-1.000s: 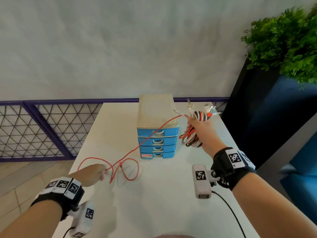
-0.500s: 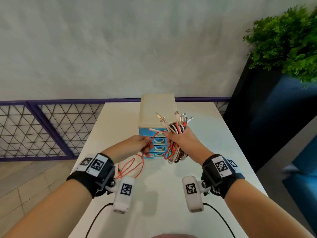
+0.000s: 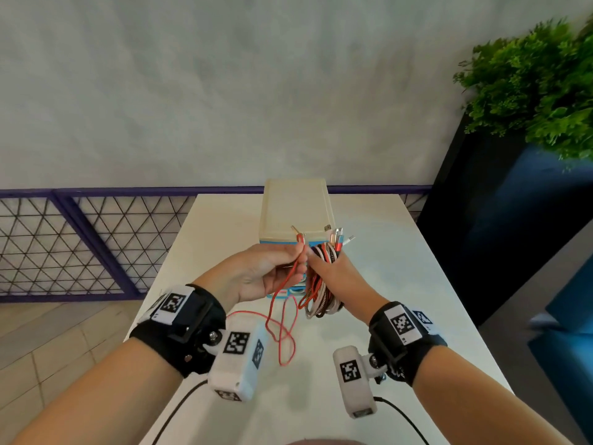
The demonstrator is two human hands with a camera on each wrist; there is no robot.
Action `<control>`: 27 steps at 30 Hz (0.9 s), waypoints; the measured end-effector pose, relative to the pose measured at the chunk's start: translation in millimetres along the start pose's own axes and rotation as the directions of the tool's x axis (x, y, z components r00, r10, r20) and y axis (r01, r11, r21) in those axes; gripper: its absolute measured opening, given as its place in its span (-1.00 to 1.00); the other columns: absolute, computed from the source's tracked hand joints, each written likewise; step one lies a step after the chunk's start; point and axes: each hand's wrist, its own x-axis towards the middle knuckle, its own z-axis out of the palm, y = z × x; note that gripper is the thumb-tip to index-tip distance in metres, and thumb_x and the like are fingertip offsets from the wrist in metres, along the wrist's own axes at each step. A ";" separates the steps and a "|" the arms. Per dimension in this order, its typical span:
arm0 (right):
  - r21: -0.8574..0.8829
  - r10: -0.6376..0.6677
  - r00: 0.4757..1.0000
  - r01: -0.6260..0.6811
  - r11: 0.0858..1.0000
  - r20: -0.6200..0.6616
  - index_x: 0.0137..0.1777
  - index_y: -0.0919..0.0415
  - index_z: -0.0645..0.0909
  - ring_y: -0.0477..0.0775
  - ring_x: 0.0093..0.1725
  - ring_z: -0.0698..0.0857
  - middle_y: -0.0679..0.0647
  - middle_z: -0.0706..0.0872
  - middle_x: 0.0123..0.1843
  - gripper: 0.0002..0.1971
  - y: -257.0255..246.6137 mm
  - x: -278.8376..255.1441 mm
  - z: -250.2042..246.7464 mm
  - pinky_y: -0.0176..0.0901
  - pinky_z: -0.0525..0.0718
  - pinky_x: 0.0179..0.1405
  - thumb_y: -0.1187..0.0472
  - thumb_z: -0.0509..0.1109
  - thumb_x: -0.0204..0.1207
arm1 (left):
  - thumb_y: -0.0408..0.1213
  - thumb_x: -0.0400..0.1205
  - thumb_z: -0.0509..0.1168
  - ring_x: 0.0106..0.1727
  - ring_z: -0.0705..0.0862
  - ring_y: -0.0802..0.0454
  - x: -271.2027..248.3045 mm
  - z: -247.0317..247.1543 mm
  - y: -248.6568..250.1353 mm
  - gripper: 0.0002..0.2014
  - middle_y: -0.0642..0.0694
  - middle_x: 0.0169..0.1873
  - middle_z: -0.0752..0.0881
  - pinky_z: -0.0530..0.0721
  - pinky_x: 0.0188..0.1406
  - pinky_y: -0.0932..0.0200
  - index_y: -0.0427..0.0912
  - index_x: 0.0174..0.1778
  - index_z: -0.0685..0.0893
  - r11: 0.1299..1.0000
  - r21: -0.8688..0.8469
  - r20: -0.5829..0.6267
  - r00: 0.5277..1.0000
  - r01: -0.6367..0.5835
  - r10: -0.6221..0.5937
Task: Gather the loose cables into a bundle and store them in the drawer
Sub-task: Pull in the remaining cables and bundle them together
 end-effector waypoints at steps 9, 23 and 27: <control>0.327 0.085 0.981 -0.139 0.935 0.174 0.05 0.23 0.69 0.21 -0.11 0.80 0.24 0.79 -0.13 -0.51 -0.4 -0.8 -1.4 0.11 0.75 0.03 -0.21 0.50 0.40 | -0.28 0.54 0.44 -0.47 0.70 0.19 1.2 15.9 -17.8 -0.90 -0.04 -0.43 0.77 0.73 -0.42 0.35 -0.24 -0.20 0.74 0.953 0.303 -0.070 0.997 -0.008 0.031; 0.698 0.264 0.944 -0.053 0.714 -0.198 -0.24 0.28 0.56 0.05 -0.45 0.72 0.15 0.67 -0.40 -0.84 -18.7 21.4 -56.3 -0.12 0.75 -0.35 0.35 0.29 0.59 | -0.32 0.74 -0.02 -0.55 0.32 0.18 -18.7 -26.1 -58.5 -0.68 0.04 -0.47 0.43 0.27 -0.52 0.36 -0.07 -0.26 0.55 0.680 0.724 0.232 0.887 0.117 -0.400; 0.457 0.283 0.957 -0.281 0.844 0.065 -0.19 0.35 0.62 0.10 -0.36 0.74 0.20 0.72 -0.33 -0.84 -25.9 6.4 -59.9 -0.07 0.78 -0.26 0.31 0.30 0.60 | -0.28 0.72 0.08 -0.27 0.56 0.02 4.8 -45.1 -59.6 -0.66 0.03 -0.35 0.59 0.48 -0.27 0.22 0.06 -0.36 0.55 0.254 0.965 0.048 0.997 -0.063 0.066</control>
